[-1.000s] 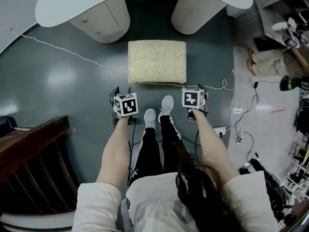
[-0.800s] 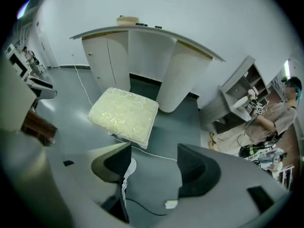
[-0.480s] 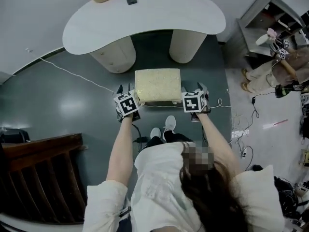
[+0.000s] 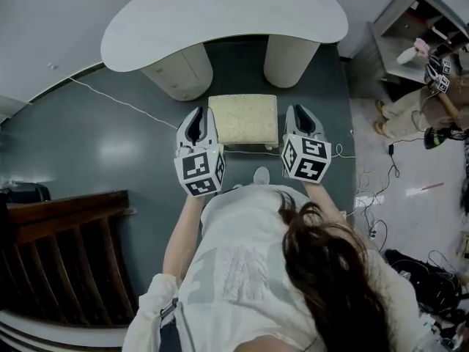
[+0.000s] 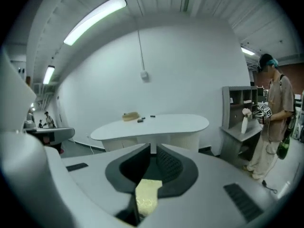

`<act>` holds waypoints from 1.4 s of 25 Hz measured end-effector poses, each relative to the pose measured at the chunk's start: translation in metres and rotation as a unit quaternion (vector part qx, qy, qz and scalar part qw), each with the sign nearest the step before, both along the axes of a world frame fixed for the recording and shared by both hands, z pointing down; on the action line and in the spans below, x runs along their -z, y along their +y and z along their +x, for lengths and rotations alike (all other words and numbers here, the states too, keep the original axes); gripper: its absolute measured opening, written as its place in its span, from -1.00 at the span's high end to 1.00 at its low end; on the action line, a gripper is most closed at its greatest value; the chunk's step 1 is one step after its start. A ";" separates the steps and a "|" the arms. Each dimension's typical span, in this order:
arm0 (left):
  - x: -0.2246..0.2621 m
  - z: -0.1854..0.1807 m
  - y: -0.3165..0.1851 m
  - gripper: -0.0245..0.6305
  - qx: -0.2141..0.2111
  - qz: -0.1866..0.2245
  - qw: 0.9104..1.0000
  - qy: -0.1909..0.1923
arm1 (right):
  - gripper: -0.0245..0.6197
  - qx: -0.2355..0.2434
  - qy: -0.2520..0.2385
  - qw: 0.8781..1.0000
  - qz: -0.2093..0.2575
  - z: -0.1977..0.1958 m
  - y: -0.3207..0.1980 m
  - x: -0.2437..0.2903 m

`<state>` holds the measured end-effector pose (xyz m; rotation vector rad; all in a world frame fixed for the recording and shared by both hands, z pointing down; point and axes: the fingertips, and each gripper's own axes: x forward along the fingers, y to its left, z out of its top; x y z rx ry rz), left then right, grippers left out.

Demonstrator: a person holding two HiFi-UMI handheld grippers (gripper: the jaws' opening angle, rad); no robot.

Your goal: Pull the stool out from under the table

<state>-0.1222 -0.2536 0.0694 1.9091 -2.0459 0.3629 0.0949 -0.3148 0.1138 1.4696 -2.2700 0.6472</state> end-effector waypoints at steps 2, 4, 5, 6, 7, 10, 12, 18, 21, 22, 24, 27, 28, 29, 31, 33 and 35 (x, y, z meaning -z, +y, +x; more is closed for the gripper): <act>0.018 0.004 -0.001 0.77 0.005 0.027 1.000 -0.014 | 0.79 0.008 -0.025 0.999 0.031 -0.002 -0.002 0.024; 0.033 0.008 -0.006 0.83 0.013 0.051 0.998 -0.023 | 0.82 0.012 -0.036 0.997 0.064 -0.001 -0.007 0.045; 0.040 0.010 -0.008 0.84 0.014 0.061 0.998 -0.027 | 0.83 0.012 -0.038 0.996 0.080 0.000 -0.009 0.055; 0.045 0.014 -0.011 0.84 0.013 0.070 0.997 -0.030 | 0.83 0.012 -0.037 0.995 0.095 0.002 -0.011 0.063; 0.049 0.019 -0.013 0.84 0.010 0.077 0.996 -0.033 | 0.83 0.013 -0.034 0.993 0.108 0.003 -0.012 0.069; 0.049 0.032 -0.018 0.85 -0.006 0.081 0.996 -0.044 | 0.83 0.018 -0.028 0.990 0.140 0.003 -0.013 0.084; 0.046 0.039 -0.022 0.85 -0.017 0.077 0.996 -0.043 | 0.83 0.021 -0.030 0.988 0.149 0.001 -0.014 0.089; 0.044 0.052 -0.033 0.85 -0.024 0.071 0.997 -0.034 | 0.83 0.035 -0.031 0.989 0.140 0.004 -0.015 0.088; 0.044 0.055 -0.036 0.85 -0.025 0.068 0.997 -0.036 | 0.83 0.038 -0.032 0.989 0.138 0.008 -0.014 0.088; 0.044 0.055 -0.037 0.85 -0.025 0.067 0.997 -0.035 | 0.83 0.037 -0.033 0.989 0.137 0.009 -0.015 0.087; 0.042 0.056 -0.038 0.85 -0.026 0.065 0.997 -0.035 | 0.83 0.036 -0.037 0.990 0.135 0.011 -0.016 0.085; 0.039 0.058 -0.039 0.84 -0.026 0.062 0.997 -0.036 | 0.83 0.037 -0.038 0.990 0.133 0.012 -0.017 0.081; 0.038 0.058 -0.039 0.85 -0.026 0.060 0.997 -0.036 | 0.83 0.038 -0.038 0.990 0.132 0.012 -0.017 0.080; 0.037 0.058 -0.039 0.84 -0.025 0.059 0.997 -0.035 | 0.83 0.039 -0.037 0.990 0.132 0.012 -0.017 0.079; 0.035 0.059 -0.038 0.85 -0.025 0.056 0.998 -0.033 | 0.83 0.040 -0.036 0.990 0.130 0.012 -0.017 0.078; 0.034 0.060 -0.039 0.85 -0.025 0.053 0.998 -0.032 | 0.83 0.043 -0.034 0.990 0.128 0.013 -0.018 0.077; 0.034 0.060 -0.042 0.85 -0.026 0.052 0.998 -0.032 | 0.83 0.045 -0.033 0.990 0.127 0.012 -0.019 0.076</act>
